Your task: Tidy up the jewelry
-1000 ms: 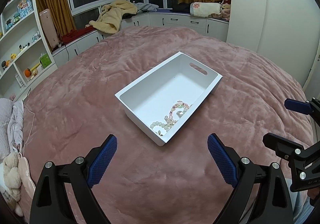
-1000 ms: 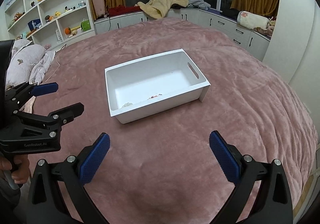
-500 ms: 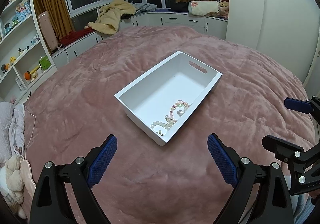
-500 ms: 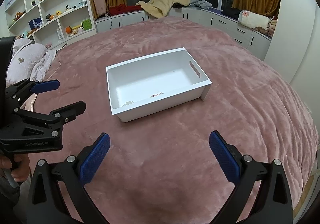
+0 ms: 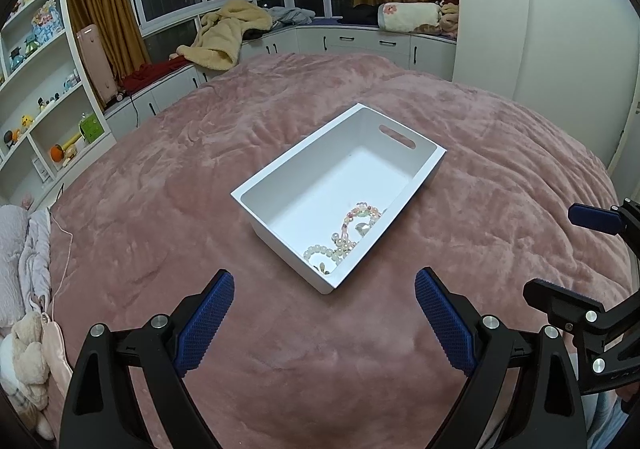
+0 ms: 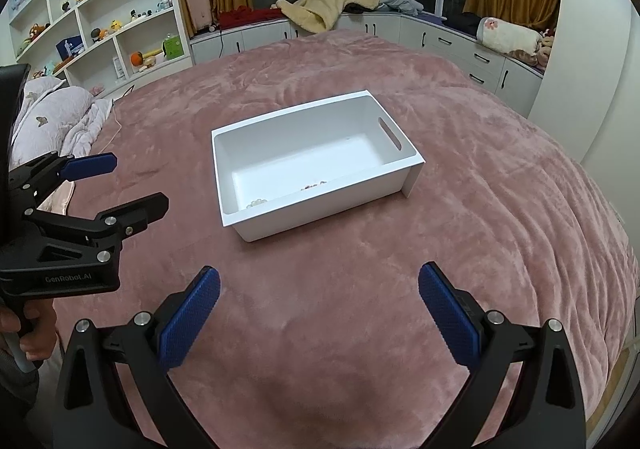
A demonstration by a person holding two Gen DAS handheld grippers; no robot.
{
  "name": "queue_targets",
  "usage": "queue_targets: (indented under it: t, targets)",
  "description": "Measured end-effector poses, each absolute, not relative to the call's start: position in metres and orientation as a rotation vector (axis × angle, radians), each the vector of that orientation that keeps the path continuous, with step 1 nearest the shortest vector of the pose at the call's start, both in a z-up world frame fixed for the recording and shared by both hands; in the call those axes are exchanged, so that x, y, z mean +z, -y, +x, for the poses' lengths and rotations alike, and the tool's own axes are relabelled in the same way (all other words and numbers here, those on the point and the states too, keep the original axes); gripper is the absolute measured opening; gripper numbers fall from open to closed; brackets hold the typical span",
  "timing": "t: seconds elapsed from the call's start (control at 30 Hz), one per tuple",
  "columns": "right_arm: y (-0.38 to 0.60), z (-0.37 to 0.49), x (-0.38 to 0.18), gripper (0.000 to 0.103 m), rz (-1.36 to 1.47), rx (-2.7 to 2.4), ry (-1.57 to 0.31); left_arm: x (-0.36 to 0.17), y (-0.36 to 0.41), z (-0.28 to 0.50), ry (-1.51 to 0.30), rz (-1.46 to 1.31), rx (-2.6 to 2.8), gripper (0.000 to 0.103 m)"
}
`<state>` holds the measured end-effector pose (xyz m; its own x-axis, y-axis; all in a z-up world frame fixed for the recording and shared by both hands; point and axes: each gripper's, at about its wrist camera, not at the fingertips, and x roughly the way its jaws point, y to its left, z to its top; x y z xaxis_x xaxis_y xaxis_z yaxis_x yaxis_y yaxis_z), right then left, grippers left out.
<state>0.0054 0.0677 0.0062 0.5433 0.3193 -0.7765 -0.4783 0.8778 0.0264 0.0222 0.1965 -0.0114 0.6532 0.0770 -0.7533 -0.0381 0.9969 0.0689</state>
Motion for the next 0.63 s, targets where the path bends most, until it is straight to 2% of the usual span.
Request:
queue_targets:
  t: [0.63]
  targets:
    - [-0.0668, 0.0051, 0.0071, 0.098, -0.193, 0.479, -0.864, -0.0045, -0.2051, 0.0232, -0.860, 0.031, 0.043, 0.093]
